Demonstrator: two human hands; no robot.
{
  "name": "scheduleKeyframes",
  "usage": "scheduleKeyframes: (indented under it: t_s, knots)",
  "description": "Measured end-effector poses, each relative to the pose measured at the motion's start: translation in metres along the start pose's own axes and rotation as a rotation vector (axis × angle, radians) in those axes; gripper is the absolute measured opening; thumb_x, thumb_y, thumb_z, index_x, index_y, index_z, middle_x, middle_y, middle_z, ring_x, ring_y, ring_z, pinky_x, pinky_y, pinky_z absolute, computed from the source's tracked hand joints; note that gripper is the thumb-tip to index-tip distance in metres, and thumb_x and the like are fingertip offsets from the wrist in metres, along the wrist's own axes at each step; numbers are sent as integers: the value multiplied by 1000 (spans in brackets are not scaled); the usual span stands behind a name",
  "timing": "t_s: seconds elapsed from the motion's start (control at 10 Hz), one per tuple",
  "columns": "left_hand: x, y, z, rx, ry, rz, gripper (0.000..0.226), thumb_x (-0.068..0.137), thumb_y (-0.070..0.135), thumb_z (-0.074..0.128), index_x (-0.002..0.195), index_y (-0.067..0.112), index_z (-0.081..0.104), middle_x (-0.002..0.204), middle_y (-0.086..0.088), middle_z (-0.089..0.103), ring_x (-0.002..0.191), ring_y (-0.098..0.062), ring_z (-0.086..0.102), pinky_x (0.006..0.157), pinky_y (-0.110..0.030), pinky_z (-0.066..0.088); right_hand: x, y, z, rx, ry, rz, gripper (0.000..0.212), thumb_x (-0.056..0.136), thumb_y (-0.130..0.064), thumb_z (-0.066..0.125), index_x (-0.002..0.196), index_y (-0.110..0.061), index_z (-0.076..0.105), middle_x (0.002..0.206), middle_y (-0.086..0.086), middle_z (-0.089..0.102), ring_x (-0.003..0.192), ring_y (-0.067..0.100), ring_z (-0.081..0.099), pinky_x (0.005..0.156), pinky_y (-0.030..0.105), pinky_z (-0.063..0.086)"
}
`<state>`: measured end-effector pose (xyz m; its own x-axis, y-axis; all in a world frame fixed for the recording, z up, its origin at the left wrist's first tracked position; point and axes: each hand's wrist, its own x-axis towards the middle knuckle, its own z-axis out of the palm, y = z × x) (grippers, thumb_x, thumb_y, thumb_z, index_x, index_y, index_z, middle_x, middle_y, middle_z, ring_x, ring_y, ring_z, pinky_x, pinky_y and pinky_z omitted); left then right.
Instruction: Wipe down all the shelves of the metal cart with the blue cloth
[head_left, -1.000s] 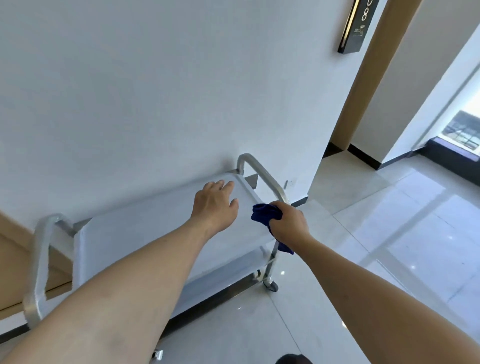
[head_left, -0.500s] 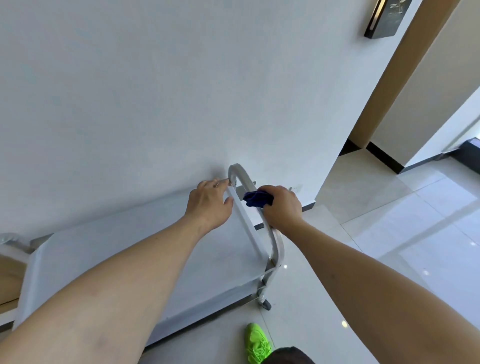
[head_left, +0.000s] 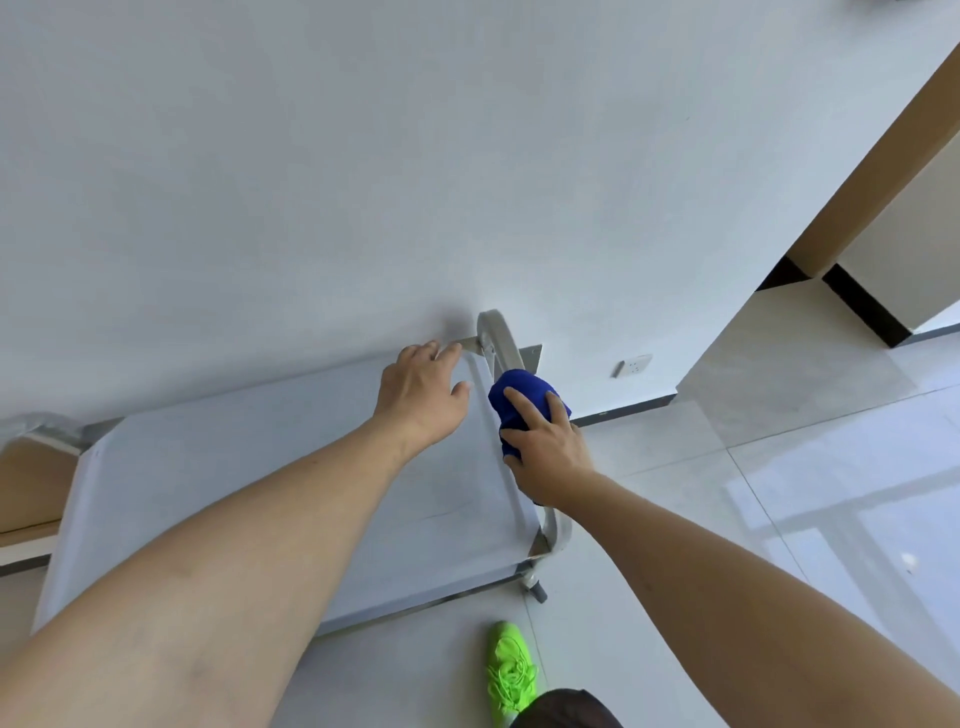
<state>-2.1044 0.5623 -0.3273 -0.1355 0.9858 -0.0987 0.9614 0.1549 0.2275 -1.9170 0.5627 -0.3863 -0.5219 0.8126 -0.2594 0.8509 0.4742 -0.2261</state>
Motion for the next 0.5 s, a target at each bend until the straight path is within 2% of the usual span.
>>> scheduleKeyframes:
  t_s: [0.2, 0.4, 0.5]
  knots:
    - [0, -1, 4, 19, -32, -54, 59, 97, 39, 44, 151, 21, 29, 157, -7, 30, 144, -24, 23, 114, -42, 29, 9, -3, 3, -66, -29, -2, 27, 95, -38, 56, 117, -25, 62, 165, -8, -2, 144, 45, -2, 109, 54, 28]
    - [-7, 4, -8, 7, -4, -63, 57, 97, 38, 45, 150, 20, 33, 156, -8, 33, 143, -26, 26, 112, -43, 32, 11, -7, -11, -104, -35, -11, 36, 96, -37, 51, 131, -36, 55, 164, -7, 12, 142, 47, 9, 109, 63, 16]
    - [-20, 5, -21, 8, 48, -34, 57, 96, 38, 46, 149, 20, 34, 156, -8, 33, 143, -26, 26, 112, -43, 33, 4, -18, -19, -97, 1, -3, 39, 97, -38, 50, 135, -35, 52, 162, -6, 20, 142, 44, 11, 108, 64, 16]
